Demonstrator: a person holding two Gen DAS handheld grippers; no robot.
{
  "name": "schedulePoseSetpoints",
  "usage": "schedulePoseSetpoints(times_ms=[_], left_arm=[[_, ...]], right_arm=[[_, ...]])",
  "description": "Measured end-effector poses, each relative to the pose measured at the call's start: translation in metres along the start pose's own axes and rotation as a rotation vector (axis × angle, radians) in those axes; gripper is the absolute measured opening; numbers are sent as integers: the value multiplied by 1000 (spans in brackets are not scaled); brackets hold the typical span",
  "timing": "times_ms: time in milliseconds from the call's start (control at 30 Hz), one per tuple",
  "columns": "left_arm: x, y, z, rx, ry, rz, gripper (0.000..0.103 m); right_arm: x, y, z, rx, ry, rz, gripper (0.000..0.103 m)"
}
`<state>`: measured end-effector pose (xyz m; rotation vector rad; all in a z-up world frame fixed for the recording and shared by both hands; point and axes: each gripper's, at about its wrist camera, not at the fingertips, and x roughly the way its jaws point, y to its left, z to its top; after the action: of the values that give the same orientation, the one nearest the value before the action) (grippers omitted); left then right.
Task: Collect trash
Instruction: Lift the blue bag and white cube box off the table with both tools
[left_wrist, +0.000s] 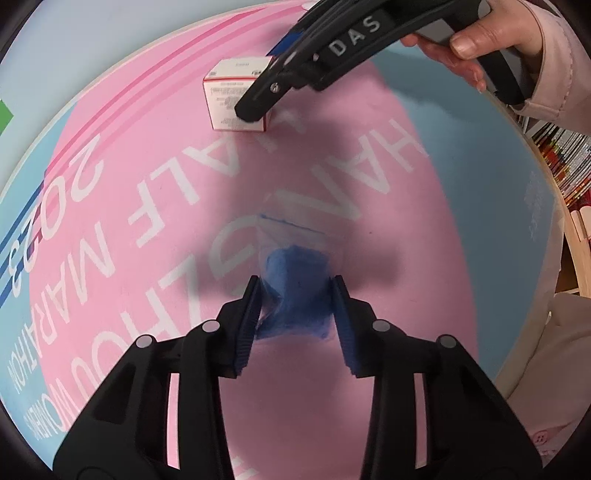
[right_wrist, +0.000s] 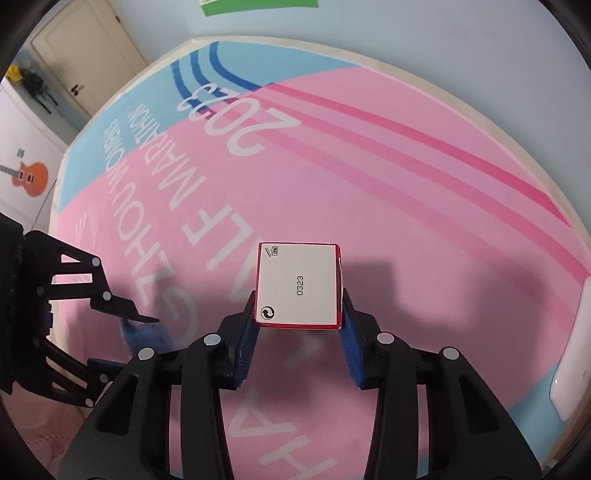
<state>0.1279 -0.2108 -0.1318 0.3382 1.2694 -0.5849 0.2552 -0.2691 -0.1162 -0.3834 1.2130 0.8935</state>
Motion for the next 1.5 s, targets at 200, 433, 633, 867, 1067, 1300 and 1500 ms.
schedulePoseSetpoints(times_ms=[200,433,633,867,1067,1300,1500], left_arm=[[-8,3,1,4,-9,9,34],[-26,7,0,17,-34,33,34],[-36,-10,-19,57,-43,47,34],[-46,-13,-24,137,-62,19,34],[-56,-14,-36,224,-77,-20,34],[-60,-28,-52,377,-61,-70,34],[-62,-51,-61,496,-52,-116,34]], right_arm=[[-26,-6,-11,49,-42,-23,41],[-51,-3,-29,89,-64,-68,41],[-67,7,-49,150,-83,-109,41],[-79,29,-74,239,-96,-154,41],[-86,56,-97,334,-109,-207,41],[-98,96,-132,501,-147,-280,41],[-108,127,-174,631,-155,-333,41]])
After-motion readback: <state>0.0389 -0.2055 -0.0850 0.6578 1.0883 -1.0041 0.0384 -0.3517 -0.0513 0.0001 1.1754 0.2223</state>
